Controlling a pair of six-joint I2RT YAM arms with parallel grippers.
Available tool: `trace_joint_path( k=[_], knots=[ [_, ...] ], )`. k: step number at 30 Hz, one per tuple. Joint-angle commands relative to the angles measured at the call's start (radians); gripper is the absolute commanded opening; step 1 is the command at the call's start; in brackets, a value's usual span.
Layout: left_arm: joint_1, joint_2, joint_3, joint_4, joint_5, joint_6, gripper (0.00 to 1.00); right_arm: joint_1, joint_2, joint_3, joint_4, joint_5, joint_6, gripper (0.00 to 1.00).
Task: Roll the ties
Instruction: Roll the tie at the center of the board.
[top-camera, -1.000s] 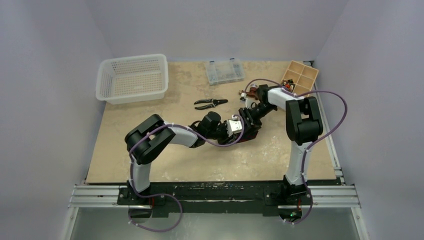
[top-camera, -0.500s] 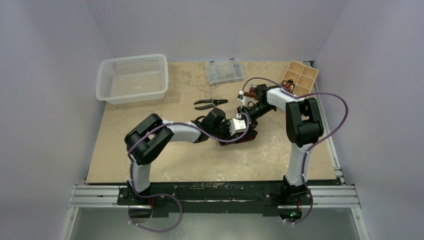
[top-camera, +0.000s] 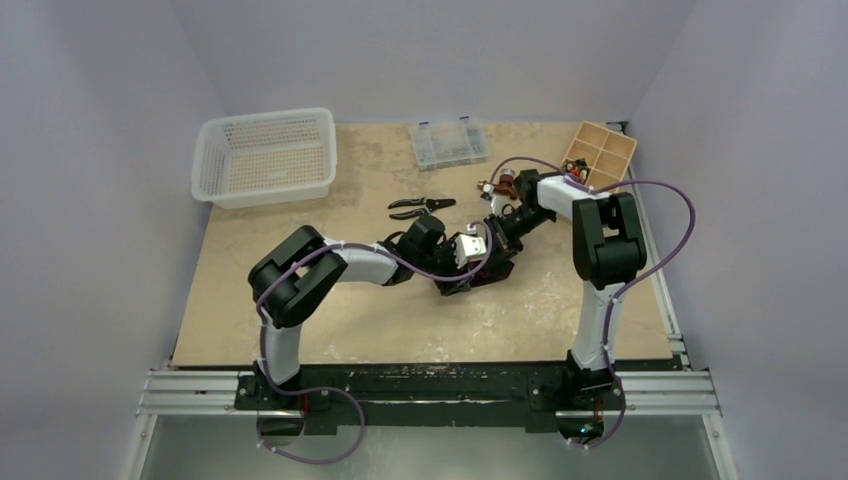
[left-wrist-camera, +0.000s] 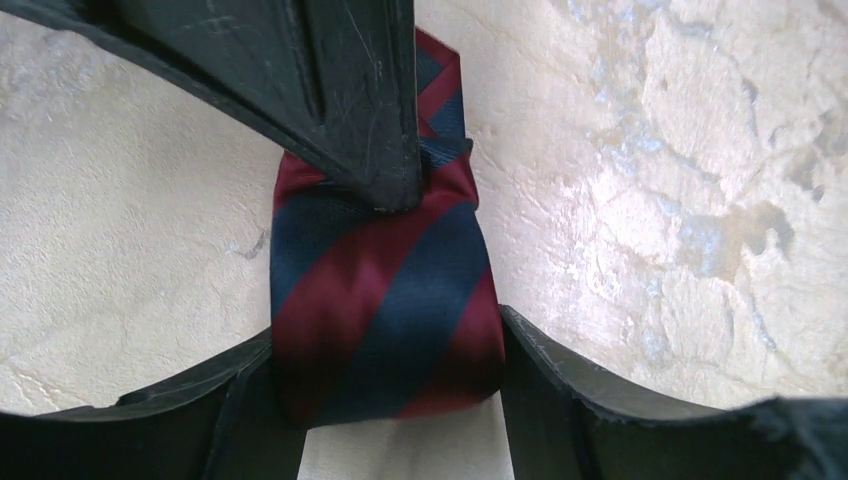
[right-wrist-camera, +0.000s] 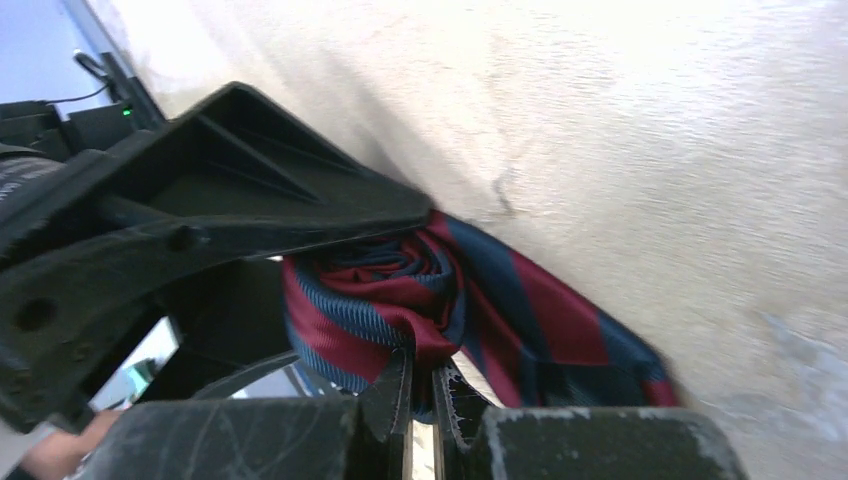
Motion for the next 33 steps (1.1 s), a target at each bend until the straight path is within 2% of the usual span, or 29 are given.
trace_joint_path(
  k=[1,12,15,16,20,24,25,27,29,33],
  knots=[
    [0.007,0.006,0.012,0.136,0.077,-0.085,0.62,-0.001,0.019,-0.029,0.122,0.217,-0.024,0.00],
    [-0.002,0.119,0.120,0.259,0.065,-0.194,0.64,0.005,0.039,-0.029,0.185,0.361,0.039,0.00],
    [-0.005,0.150,0.126,0.275,0.038,-0.224,0.60,0.011,0.031,-0.055,0.195,0.386,0.047,0.00],
    [-0.004,0.156,0.123,0.276,0.031,-0.228,0.56,0.011,0.029,-0.061,0.193,0.388,0.046,0.00],
    [-0.016,0.131,0.076,0.234,-0.023,-0.156,0.29,0.011,0.005,-0.074,0.187,0.361,0.039,0.00],
    [-0.032,0.061,0.015,0.107,-0.072,-0.011,0.14,0.007,-0.020,-0.043,0.144,0.314,0.025,0.00],
    [-0.034,0.048,0.007,0.073,-0.083,0.020,0.13,0.004,-0.027,-0.032,0.130,0.304,0.020,0.03],
    [-0.035,0.033,0.003,-0.017,-0.107,0.063,0.11,-0.005,-0.040,-0.006,0.089,0.274,0.006,0.22],
    [-0.035,0.028,-0.010,-0.067,-0.131,0.098,0.10,-0.036,-0.062,0.011,0.044,0.231,0.001,0.35],
    [-0.036,0.044,-0.022,-0.108,-0.139,0.143,0.08,-0.109,-0.098,0.009,-0.020,0.130,-0.005,0.53]
  ],
)
